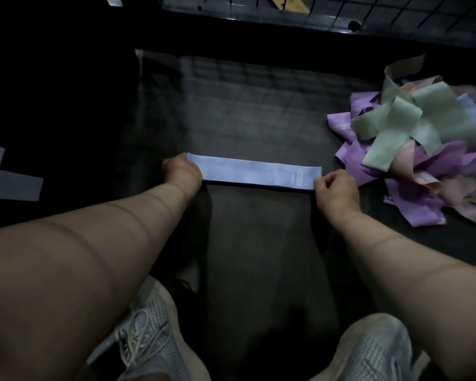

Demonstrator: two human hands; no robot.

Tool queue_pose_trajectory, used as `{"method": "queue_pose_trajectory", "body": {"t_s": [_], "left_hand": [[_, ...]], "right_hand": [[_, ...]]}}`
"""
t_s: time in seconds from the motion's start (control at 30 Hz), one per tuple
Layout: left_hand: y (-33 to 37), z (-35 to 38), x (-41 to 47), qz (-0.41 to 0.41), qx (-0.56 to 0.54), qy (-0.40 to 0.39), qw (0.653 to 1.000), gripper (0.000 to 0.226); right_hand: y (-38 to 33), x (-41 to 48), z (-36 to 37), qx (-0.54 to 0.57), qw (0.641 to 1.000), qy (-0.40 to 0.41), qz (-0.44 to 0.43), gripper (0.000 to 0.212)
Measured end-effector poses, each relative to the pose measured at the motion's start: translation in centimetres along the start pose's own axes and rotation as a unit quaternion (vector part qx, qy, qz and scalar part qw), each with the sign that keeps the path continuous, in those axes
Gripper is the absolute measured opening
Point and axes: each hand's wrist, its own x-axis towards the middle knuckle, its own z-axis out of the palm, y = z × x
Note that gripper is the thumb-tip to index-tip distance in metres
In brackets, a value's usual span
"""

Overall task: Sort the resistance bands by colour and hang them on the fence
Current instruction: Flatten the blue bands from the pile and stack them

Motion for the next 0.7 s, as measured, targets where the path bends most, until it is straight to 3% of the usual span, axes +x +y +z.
{"method": "queue_pose_trajectory", "body": {"t_s": [0.07, 0.1, 0.17, 0.23, 0.27, 0.33, 0.47, 0.7], "left_hand": [[0.0, -0.5, -0.4, 0.058, 0.118, 0.027, 0.991, 0.055], [0.1, -0.8, -0.5, 0.121, 0.18, 0.025, 0.976, 0.07], [0.4, -1.3, 0.0, 0.302, 0.304, -0.028, 0.903, 0.089], [1.1, -1.5, 0.7, 0.411, 0.39, -0.082, 0.82, 0.092], [1.6, -1.5, 0.8, 0.418, 0.412, -0.096, 0.804, 0.09], [2.3, -1.3, 0.8, 0.403, 0.415, -0.103, 0.809, 0.08], [2.0, -1.1, 0.9, 0.393, 0.441, -0.107, 0.8, 0.059], [1.8, -0.9, 1.1, 0.397, 0.476, -0.088, 0.78, 0.055]], "right_hand": [[-0.3, -0.5, -0.4, -0.062, 0.996, 0.043, -0.052, 0.03], [-0.6, -0.8, -0.5, -0.113, 0.985, 0.058, -0.12, 0.04], [-1.3, -0.8, -0.5, -0.213, 0.936, 0.018, -0.281, 0.06], [-2.4, -0.2, -0.4, -0.296, 0.883, -0.071, -0.356, 0.081], [-3.0, 0.1, -0.3, -0.321, 0.869, -0.106, -0.362, 0.088], [-3.5, 0.6, 0.0, -0.347, 0.86, -0.136, -0.349, 0.091], [-3.1, 0.9, 0.2, -0.348, 0.858, -0.151, -0.346, 0.074], [-3.1, 1.3, 0.6, -0.354, 0.851, -0.153, -0.356, 0.065]]}}
